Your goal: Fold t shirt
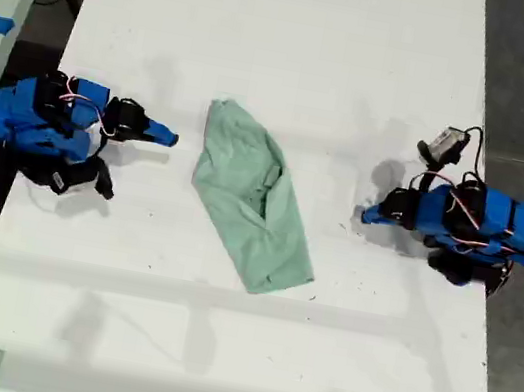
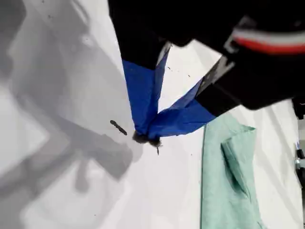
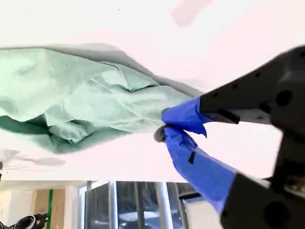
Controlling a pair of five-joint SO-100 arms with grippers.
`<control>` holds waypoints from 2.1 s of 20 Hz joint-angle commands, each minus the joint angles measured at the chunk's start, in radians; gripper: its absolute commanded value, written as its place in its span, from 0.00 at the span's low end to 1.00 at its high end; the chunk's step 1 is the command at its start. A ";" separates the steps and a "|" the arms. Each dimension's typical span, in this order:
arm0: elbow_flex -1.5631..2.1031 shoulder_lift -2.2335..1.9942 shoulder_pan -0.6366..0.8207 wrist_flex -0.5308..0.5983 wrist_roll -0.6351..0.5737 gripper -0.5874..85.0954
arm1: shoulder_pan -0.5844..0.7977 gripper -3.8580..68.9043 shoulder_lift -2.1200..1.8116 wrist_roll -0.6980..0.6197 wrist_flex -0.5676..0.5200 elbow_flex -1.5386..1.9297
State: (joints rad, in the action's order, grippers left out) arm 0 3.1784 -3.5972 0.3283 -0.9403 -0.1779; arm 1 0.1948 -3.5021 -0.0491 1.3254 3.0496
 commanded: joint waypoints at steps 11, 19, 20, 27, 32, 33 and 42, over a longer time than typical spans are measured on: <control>0.002 -0.006 -0.021 0.120 0.057 0.00 | -0.075 0.03 -0.006 0.069 -0.049 0.009; -0.503 0.830 -0.230 0.347 0.351 0.00 | -0.189 0.02 0.927 0.110 -0.413 -0.517; -0.721 1.106 -0.278 0.318 0.380 0.00 | -0.218 0.02 1.009 0.117 -0.466 -0.577; -2.010 2.347 -0.480 -0.083 0.439 0.23 | -0.330 0.39 1.569 0.112 -0.330 -1.104; -2.158 2.533 -0.492 -0.058 0.445 0.26 | -0.318 0.30 1.703 0.051 -0.413 -1.120; -2.168 2.560 -0.497 -0.041 0.445 0.26 | -0.318 0.30 1.726 0.052 -0.420 -1.123; -2.187 2.663 -0.600 -0.017 0.267 0.00 | -0.407 0.07 2.040 0.034 -0.485 -1.331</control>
State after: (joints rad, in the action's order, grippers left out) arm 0 1.0170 -0.9235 -0.2025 -0.9235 0.1365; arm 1 -0.1687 -1.5263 -0.0046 0.8268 1.8224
